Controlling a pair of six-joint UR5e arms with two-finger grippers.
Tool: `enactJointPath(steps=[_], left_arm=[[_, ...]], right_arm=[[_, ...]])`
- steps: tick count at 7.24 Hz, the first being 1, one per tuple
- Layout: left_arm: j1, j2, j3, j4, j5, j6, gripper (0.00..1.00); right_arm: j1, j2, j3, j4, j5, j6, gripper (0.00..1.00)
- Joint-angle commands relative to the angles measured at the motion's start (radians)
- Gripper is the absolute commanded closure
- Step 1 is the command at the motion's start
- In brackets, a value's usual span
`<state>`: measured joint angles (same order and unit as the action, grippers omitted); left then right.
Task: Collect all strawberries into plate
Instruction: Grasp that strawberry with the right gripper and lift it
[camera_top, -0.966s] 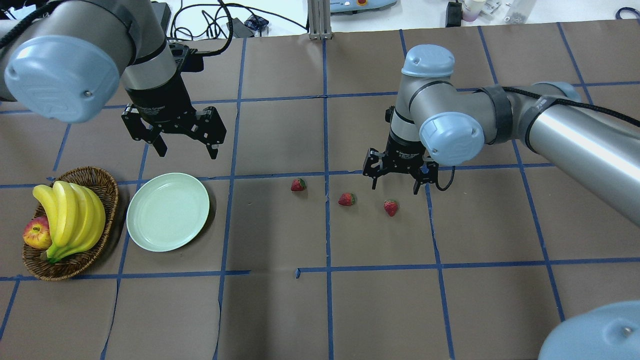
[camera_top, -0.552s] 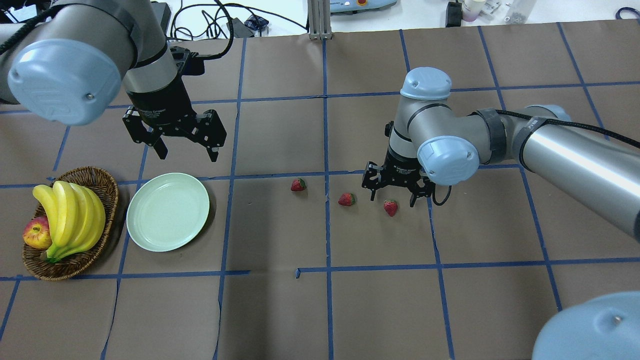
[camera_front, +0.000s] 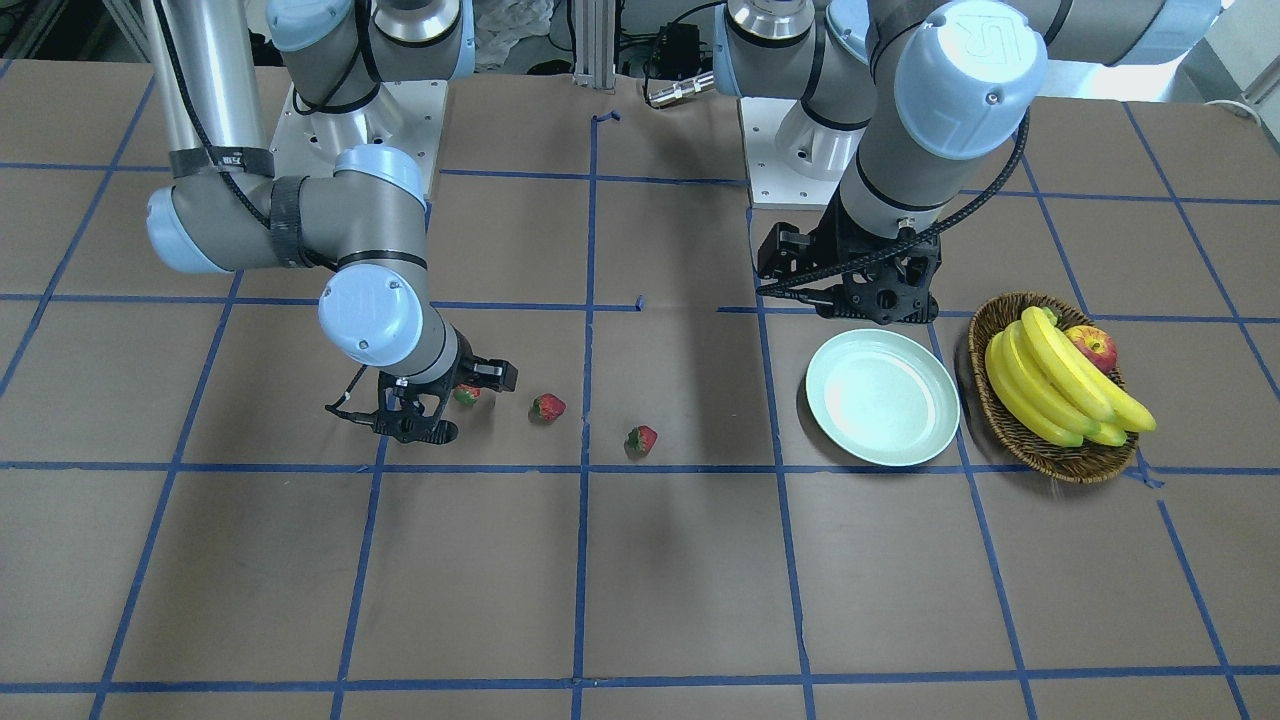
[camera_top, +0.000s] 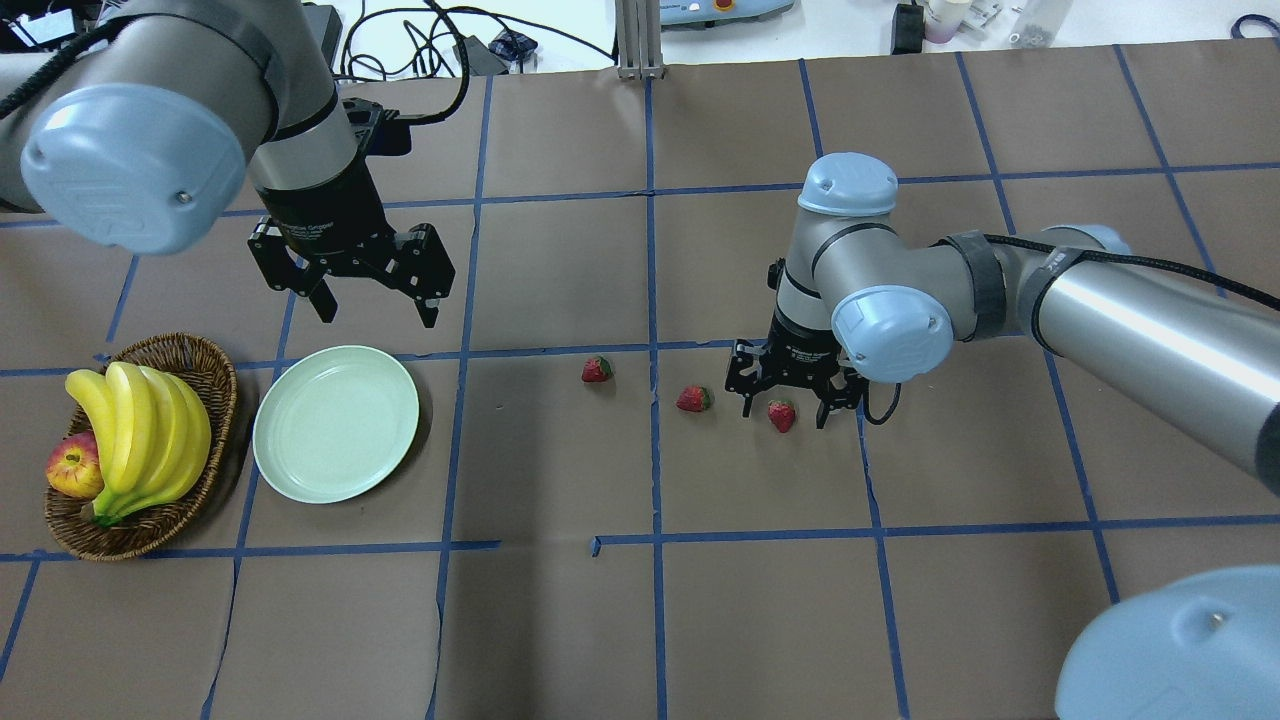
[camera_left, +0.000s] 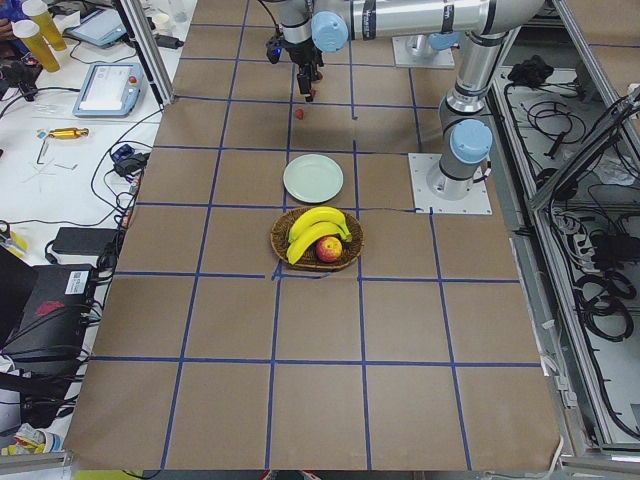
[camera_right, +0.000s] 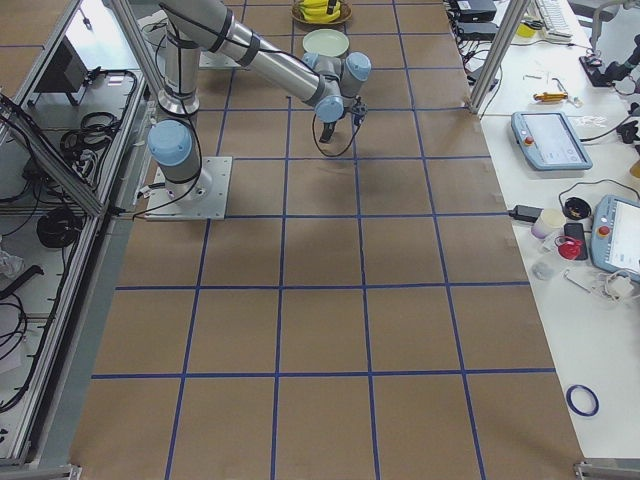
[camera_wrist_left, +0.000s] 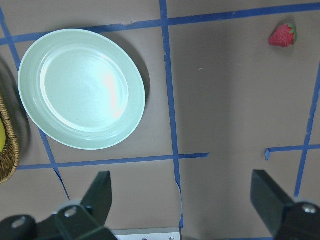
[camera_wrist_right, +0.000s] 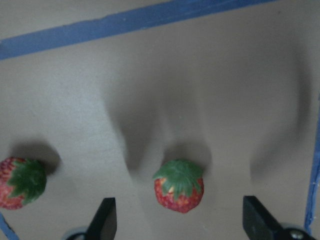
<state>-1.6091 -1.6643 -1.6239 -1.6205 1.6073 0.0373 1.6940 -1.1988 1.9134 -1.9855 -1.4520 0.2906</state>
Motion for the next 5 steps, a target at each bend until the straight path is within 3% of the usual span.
enactJointPath(steps=[1,2,3,4,5], left_arm=[[0.000,0.000,-0.001,0.001,0.000,0.001,0.00],[0.000,0.000,-0.001,-0.001,0.000,0.001,0.00],[0.000,0.000,-0.001,-0.001,0.000,0.001,0.00],[0.000,0.000,-0.002,-0.001,0.000,0.001,0.00],[0.000,0.000,-0.002,-0.001,0.000,0.001,0.00]], right_arm=[[0.001,0.008,0.007,-0.001,-0.002,-0.005,0.11],[0.001,0.010,0.007,-0.002,-0.002,-0.007,0.30],[0.001,0.018,0.007,-0.006,-0.002,-0.036,0.56],[0.001,0.019,0.000,-0.006,-0.005,-0.066,0.90],[0.001,0.019,-0.001,-0.004,-0.004,-0.071,1.00]])
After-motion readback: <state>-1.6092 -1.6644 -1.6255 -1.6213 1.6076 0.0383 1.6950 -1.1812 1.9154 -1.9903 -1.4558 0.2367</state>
